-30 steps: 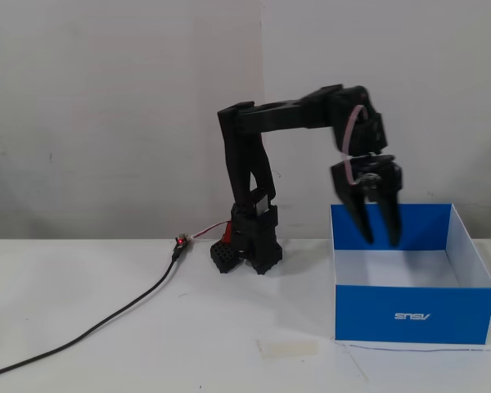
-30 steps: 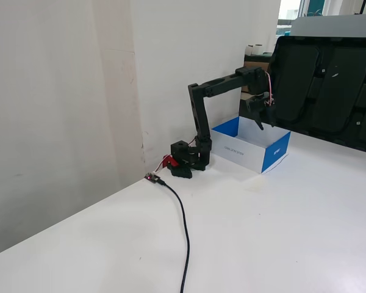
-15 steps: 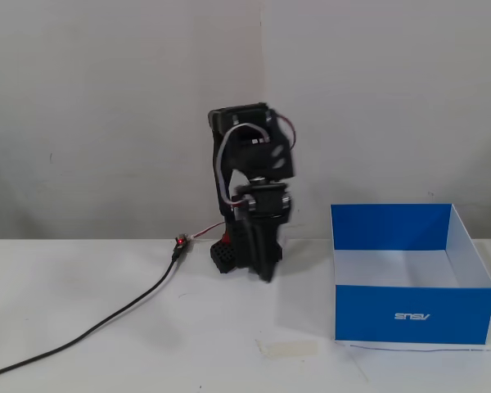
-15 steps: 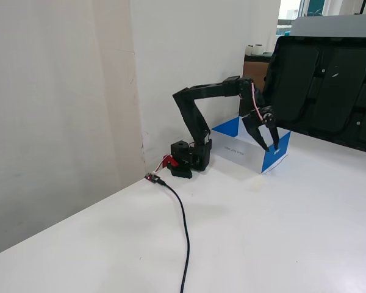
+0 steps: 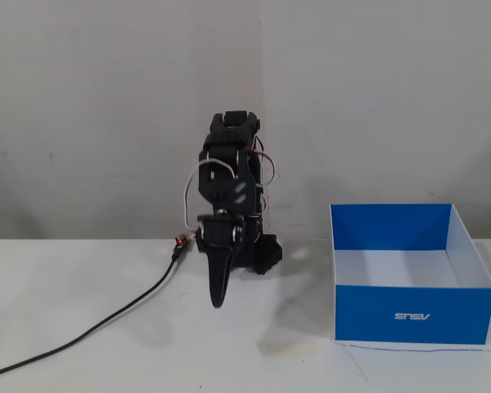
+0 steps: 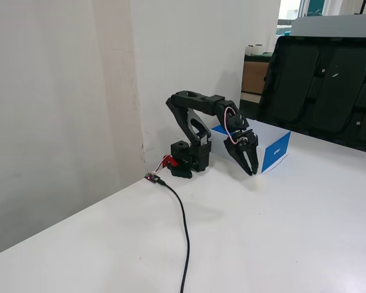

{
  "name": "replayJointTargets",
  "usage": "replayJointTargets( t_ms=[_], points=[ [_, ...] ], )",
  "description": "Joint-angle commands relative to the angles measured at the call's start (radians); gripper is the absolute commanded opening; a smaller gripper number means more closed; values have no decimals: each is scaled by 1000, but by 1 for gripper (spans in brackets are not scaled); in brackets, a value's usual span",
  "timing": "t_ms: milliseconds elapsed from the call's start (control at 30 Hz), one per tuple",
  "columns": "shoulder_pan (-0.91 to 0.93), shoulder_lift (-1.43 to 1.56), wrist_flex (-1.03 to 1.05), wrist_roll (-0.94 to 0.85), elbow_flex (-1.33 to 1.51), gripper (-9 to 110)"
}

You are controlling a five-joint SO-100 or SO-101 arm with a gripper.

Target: Pick the gray block and keep it in the box.

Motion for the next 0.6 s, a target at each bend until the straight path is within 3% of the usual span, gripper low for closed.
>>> replayJointTargets(
  t_ms=[0, 567],
  points=[
    [8, 78, -95, 8, 83, 0],
    [-31, 483, -101, 14, 445, 0]
  ],
)
